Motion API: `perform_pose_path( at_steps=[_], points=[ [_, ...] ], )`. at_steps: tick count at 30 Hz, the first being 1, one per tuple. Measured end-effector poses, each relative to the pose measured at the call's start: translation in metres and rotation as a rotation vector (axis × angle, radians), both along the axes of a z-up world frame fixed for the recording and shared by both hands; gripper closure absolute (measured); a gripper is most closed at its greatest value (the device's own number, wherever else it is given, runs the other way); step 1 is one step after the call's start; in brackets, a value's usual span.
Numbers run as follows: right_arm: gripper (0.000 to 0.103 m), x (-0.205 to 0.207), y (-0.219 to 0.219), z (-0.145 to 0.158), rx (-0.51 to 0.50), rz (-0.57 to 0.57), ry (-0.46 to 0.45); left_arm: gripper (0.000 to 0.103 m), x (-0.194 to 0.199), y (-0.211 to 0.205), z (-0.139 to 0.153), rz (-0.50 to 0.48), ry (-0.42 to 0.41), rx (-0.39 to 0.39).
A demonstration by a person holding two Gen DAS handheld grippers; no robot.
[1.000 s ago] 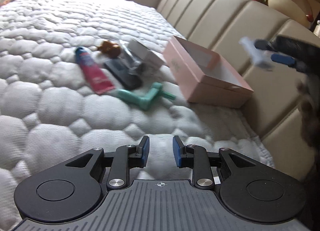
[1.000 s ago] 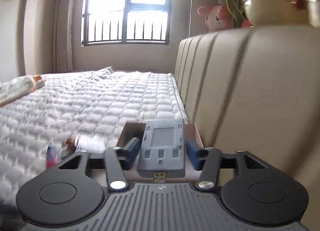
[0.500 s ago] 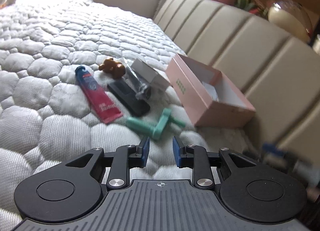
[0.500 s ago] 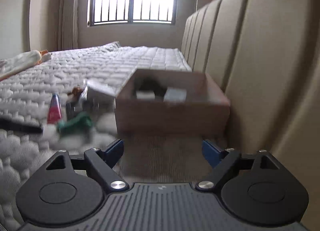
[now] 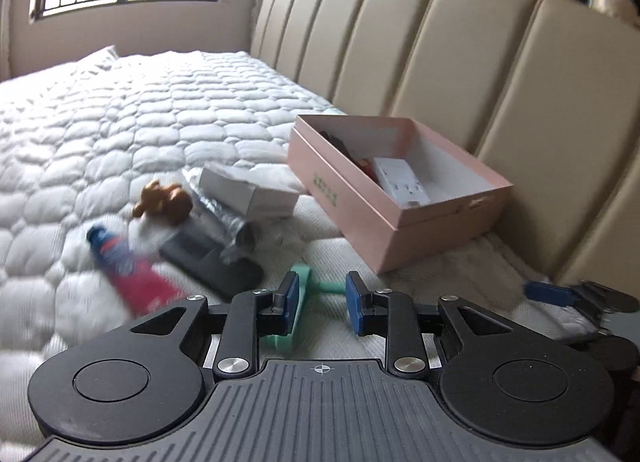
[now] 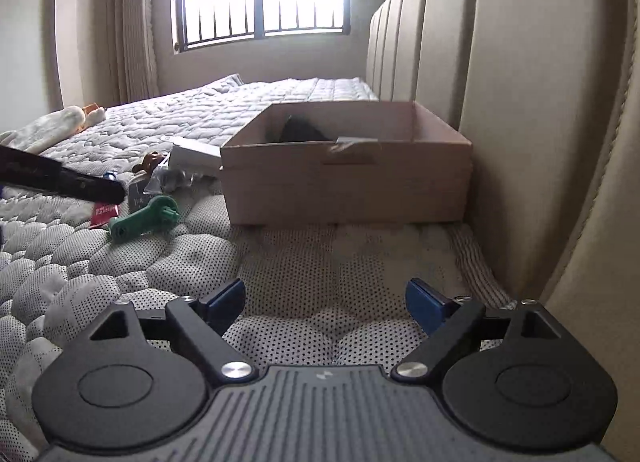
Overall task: Organize rigid objects
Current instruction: 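Grasp the green plastic toy with the left gripper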
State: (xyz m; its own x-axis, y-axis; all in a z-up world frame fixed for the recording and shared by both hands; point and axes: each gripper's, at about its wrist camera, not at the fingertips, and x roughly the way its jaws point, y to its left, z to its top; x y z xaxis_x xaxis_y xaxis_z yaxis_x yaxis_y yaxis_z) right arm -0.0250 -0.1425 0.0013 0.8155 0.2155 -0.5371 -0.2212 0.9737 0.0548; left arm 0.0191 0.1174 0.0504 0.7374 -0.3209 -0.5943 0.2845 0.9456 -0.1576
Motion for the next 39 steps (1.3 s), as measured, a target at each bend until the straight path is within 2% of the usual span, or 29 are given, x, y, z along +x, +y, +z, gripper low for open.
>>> perform_pose_path(
  at_steps=[3, 10, 12, 18, 21, 24, 29, 35, 39],
  points=[
    [0.015, -0.001, -0.004, -0.001, 0.033, -0.01, -0.005, 0.075, 0.018, -0.006, -0.004, 0.005, 0.021, 0.034],
    [0.015, 0.0, -0.01, -0.003, 0.073, -0.016, 0.006, 0.075, 0.029, -0.002, -0.024, -0.025, 0.13, 0.021],
    [0.015, 0.001, -0.011, -0.003, 0.079, -0.013, 0.01, 0.068, 0.026, -0.003, -0.029, -0.052, 0.145, 0.022],
    [0.015, 0.004, -0.012, -0.005, 0.086, -0.009, 0.021, 0.05, 0.017, -0.015, -0.032, -0.14, 0.13, 0.066],
    [0.015, 0.005, -0.012, -0.005, 0.084, -0.009, 0.023, 0.047, 0.015, -0.022, -0.034, -0.179, 0.116, 0.115],
    [0.015, 0.006, -0.012, -0.004, 0.082, -0.008, 0.025, 0.047, 0.013, -0.024, -0.035, -0.205, 0.101, 0.142],
    [0.015, 0.006, -0.012, -0.005, 0.082, -0.008, 0.026, 0.047, 0.018, -0.022, -0.03, -0.163, 0.072, 0.106],
    [0.015, 0.006, -0.012, -0.005, 0.085, -0.007, 0.027, 0.047, 0.026, -0.033, -0.033, -0.162, 0.068, 0.169],
    [0.015, 0.006, -0.012, -0.005, 0.084, -0.007, 0.027, 0.053, 0.026, -0.029, -0.029, -0.143, 0.032, 0.132]
  ],
)
